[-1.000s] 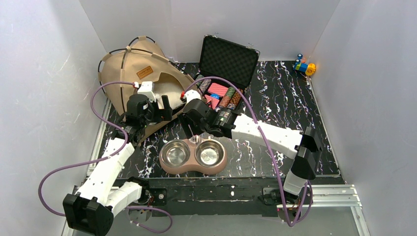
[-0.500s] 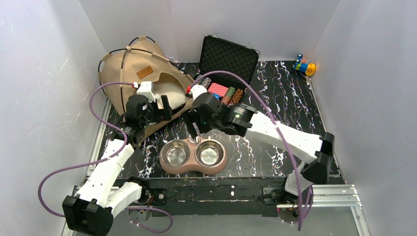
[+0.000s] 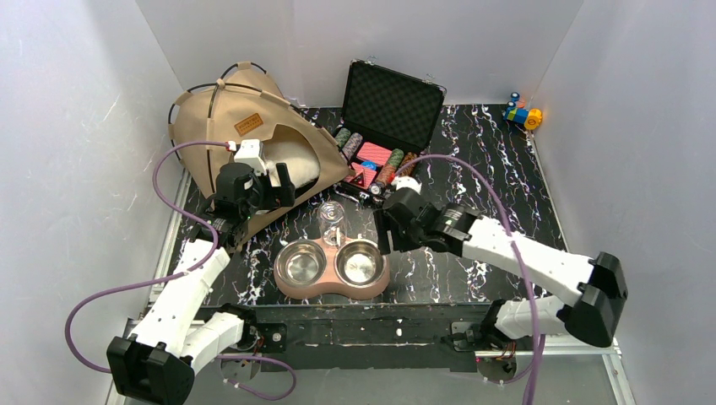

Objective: Set up the pet tent

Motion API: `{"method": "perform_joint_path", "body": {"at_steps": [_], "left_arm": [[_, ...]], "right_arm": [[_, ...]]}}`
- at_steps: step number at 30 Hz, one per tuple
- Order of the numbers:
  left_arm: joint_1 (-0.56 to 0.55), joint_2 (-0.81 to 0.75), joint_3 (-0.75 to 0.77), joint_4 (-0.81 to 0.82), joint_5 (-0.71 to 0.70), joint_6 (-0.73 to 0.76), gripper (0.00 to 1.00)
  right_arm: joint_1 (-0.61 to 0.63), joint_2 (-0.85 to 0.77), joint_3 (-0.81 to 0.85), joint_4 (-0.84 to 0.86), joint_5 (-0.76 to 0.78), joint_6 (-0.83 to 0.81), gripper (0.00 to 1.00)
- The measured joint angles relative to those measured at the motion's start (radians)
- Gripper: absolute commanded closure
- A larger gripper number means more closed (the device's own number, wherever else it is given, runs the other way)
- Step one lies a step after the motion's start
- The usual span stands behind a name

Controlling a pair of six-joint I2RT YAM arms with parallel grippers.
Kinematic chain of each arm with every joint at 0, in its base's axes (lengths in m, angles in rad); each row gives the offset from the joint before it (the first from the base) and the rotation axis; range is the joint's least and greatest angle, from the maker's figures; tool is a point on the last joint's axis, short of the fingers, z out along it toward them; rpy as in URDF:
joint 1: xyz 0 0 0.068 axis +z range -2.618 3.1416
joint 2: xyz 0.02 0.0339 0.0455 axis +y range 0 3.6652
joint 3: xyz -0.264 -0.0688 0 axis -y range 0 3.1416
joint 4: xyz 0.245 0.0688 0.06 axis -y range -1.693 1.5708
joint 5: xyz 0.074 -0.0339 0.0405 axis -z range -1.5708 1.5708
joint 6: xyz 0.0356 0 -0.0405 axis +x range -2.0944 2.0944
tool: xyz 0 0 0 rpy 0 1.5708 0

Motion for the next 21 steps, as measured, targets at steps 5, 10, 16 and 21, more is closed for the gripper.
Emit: {"method": "perform_joint_path", "body": {"at_steps": [5,10,16,21], "left_arm": [[0.000,0.000,0.000,0.003,0.000,0.000,0.02],[0.000,0.000,0.000,0.007,0.000,0.000,0.02],[0.000,-0.001,0.000,0.007,-0.001,0.000,0.02],[0.000,-0.001,0.000,0.007,-0.005,0.000,0.02]], "right_arm": [[-0.029,0.111,-0.099,0.019,-0.031,0.036,0.19],[-0.056,0.244,-0.104,0.093,-0.066,0.035,0.26],[-0.072,0.382,-0.093,0.158,-0.103,0.031,0.57],[-0.093,0.415,-0.067,0.160,-0.120,0.031,0.76]]}}
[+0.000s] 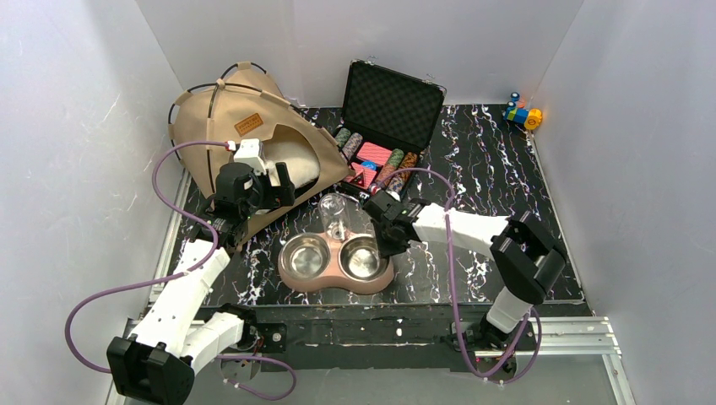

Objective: Set up the pet tent

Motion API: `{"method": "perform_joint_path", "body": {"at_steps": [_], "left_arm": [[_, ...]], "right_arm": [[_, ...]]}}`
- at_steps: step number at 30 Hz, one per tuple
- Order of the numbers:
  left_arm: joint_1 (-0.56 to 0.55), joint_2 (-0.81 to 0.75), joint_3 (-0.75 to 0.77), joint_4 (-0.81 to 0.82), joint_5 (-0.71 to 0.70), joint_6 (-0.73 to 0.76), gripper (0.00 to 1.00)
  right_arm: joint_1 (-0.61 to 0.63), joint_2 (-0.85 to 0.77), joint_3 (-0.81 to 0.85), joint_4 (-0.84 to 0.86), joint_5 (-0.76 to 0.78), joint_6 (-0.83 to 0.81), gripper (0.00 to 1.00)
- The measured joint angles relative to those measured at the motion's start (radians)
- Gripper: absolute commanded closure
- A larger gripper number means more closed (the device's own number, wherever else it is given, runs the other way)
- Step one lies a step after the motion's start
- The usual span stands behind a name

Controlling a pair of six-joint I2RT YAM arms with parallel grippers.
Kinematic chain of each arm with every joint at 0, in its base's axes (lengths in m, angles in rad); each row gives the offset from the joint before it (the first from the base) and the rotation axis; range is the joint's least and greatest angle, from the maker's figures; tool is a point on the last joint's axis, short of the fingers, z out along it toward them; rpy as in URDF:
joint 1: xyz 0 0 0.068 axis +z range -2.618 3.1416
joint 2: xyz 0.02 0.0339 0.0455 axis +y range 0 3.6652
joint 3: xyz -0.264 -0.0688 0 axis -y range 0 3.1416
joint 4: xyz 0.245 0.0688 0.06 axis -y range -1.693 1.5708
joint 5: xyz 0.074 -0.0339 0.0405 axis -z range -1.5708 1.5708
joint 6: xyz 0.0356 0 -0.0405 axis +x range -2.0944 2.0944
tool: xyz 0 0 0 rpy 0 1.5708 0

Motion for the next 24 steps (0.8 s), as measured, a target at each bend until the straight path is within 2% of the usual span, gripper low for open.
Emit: {"method": "perform_joint_path", "body": {"at_steps": [5,12,14,17,18,19,24], "left_arm": [[0.000,-0.003,0.000,0.000,-0.004,0.000,0.02],[0.000,-0.016,0.000,0.000,-0.004,0.000,0.02],[0.000,-0.020,-0.001,0.000,-0.004,0.000,0.02],[0.000,-0.026,-0.001,0.001,-0.007,0.000,0.02],[0.000,-0.029,-0.001,0.001,-0.010,0.000,0.02],[0.000,-0.032,-0.002,0.000,-0.015,0.000,0.02],[0.000,-0.073,-0.024,0.012,-0.022,0.001,0.02]], "right_arm": [[-0.088,-0.047,-0.038,0.004,0.008,-0.022,0.80],[-0.259,-0.163,-0.126,-0.019,0.038,-0.087,0.76],[-0.305,-0.183,-0.143,-0.020,0.041,-0.109,0.66],[-0.349,-0.197,-0.154,-0.027,0.034,-0.137,0.32],[-0.356,-0.200,-0.156,-0.029,0.039,-0.145,0.25],[-0.362,-0.204,-0.158,-0.028,0.043,-0.148,0.21],[-0.417,-0.296,-0.167,-0.036,0.035,-0.186,0.18]]}}
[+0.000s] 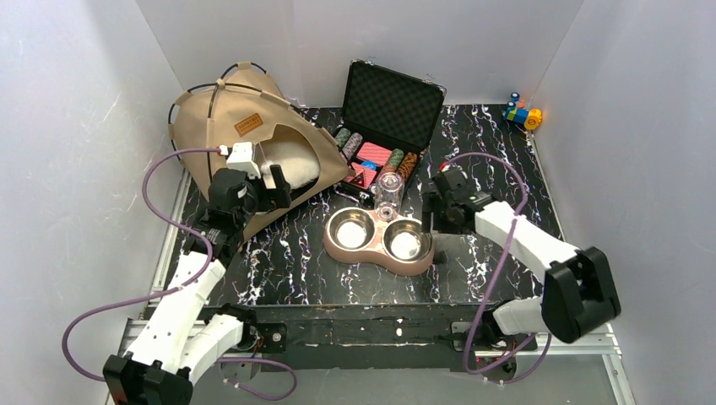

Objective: Set up the pet tent

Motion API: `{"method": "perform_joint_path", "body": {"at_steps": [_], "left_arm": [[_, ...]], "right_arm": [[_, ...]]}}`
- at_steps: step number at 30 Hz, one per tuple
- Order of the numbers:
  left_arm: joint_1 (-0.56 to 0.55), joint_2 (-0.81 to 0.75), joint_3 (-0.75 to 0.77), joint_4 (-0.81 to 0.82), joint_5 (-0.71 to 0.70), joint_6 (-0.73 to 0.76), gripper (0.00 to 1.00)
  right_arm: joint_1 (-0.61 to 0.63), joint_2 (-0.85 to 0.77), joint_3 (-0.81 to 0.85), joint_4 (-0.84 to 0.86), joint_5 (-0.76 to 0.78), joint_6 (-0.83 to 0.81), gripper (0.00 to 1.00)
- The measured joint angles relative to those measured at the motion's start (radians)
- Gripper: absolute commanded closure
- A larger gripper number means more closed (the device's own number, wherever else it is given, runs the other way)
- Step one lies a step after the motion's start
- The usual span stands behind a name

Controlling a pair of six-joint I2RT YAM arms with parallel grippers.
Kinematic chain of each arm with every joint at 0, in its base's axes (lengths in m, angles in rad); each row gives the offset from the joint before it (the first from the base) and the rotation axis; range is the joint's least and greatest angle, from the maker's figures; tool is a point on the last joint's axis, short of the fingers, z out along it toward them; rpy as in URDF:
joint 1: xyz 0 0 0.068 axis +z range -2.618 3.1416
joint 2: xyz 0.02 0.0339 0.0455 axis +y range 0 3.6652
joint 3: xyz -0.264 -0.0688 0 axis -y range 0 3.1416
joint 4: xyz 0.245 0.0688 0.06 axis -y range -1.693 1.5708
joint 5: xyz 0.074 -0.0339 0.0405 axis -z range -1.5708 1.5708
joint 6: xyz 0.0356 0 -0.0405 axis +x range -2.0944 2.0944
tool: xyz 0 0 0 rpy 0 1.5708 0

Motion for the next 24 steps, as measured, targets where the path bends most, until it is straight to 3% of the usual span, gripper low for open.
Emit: {"method": "perform_joint_path", "body": {"at_steps": [10,19,24], "left_arm": [[0.000,-0.179,-0.078,0.069,-0.048,0.010,0.02],[-0.001,-0.325,-0.111,0.137,-0.167,0.036,0.02],[-0.001,-0.326,-0.127,0.146,-0.192,0.042,0.02]], "right_arm": [[-0.157,-0.366,0.035,-0.079,0.041,-0.029,0.18],[-0.162,-0.762,-0.026,0.014,0.238,-0.110,0.17],[-0.162,-0.866,-0.087,0.066,0.297,-0.159,0.17]]}}
